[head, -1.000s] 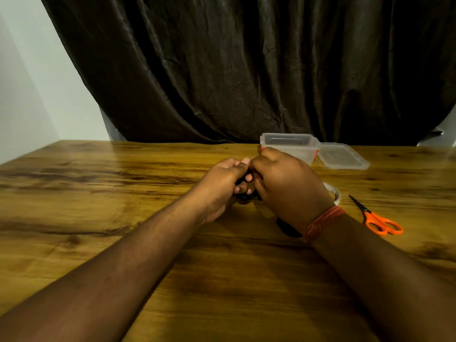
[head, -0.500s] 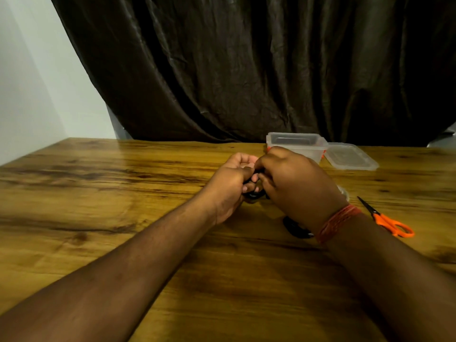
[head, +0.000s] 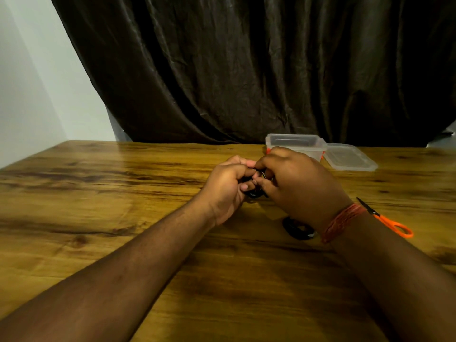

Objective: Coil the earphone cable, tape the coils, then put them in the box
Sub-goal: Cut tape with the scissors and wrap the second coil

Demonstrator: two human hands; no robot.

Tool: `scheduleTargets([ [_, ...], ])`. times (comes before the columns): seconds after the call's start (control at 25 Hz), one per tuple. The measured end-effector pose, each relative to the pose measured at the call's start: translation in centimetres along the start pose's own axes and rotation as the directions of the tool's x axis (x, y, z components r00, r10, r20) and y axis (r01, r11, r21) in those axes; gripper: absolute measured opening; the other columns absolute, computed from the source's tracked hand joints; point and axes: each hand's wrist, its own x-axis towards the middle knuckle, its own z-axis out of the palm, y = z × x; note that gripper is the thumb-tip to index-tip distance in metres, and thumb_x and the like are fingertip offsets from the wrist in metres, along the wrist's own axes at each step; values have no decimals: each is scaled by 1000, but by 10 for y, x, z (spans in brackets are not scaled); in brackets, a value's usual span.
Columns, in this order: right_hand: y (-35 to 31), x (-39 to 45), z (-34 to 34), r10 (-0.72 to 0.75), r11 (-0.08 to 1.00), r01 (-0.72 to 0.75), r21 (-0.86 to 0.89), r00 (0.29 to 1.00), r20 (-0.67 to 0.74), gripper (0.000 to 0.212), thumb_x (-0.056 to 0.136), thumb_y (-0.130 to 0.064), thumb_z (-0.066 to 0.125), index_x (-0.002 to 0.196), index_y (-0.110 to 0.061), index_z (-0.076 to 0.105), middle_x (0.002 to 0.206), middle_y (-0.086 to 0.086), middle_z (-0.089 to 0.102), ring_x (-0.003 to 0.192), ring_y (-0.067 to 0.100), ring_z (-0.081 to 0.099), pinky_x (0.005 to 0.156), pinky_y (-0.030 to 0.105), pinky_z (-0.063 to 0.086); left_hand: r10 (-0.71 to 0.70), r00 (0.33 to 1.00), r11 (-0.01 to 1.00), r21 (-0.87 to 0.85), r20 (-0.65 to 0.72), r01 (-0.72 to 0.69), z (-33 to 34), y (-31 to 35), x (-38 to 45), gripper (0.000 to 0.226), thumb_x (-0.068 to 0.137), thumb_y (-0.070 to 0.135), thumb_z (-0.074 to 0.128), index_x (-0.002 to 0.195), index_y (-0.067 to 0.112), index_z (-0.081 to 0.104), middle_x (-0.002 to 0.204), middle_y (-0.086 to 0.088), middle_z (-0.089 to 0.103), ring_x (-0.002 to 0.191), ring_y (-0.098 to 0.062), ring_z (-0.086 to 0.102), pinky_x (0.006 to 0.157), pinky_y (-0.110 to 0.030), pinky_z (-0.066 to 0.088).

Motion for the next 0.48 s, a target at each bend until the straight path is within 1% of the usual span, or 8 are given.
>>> scheduleTargets([
  [0.04,1,1,-1,-9,1000,9,4,1000,12,26,90,-37,55,109,-23,65,104,-2,59,92,19,58,74,35,49,7,1000,1000,2,4,-7,0,0,0,25,90,-14,33,83,3,49,71,-12,49,46,-5,44,47,-16,29],
  [0.12,3,2,-4,-15,998,13,56,1000,23,24,89,-31,60,109,-21,68,101,0,62,92,20,59,76,37,50,24,999,999,28,27,-25,2,0,0,25,90,-14,32,84,5,48,70,-11,47,42,-4,38,54,-21,31],
  [0.2,7,4,-7,45,986,-38,162,998,-40,19,88,-23,64,104,-18,72,96,0,66,89,18,61,77,34,49,34,999,996,81,43,-37,2,0,-1,24,91,-12,33,86,7,47,69,-9,47,41,-4,33,57,-22,36],
  [0.28,11,4,-11,149,964,-112,241,979,-139,12,88,-21,66,97,-19,73,90,-2,67,83,12,60,75,28,49,37,998,990,132,43,-42,2,0,-2,22,92,-10,35,88,7,48,69,-6,47,40,-3,32,61,-25,38],
  [0.36,13,4,-12,191,960,-142,243,963,-192,9,88,-21,66,94,-19,72,86,-5,65,79,8,58,72,27,48,36,999,985,167,32,-41,3,1,-3,21,92,-8,36,90,8,49,68,-4,47,39,-2,33,64,-29,35],
  [0.4,13,4,-11,179,966,-135,219,964,-195,9,88,-21,65,93,-18,72,86,-5,64,79,9,58,71,27,48,35,999,983,178,28,-39,3,1,-3,20,92,-8,36,90,8,49,68,-4,47,39,-2,33,64,-29,35],
  [0.48,12,3,-6,113,986,-88,144,978,-175,10,89,-21,64,93,-16,70,87,-1,63,81,16,59,70,33,49,33,999,982,187,32,-38,4,0,-3,19,94,-6,37,90,8,48,68,-3,48,40,-3,33,62,-29,33],
])
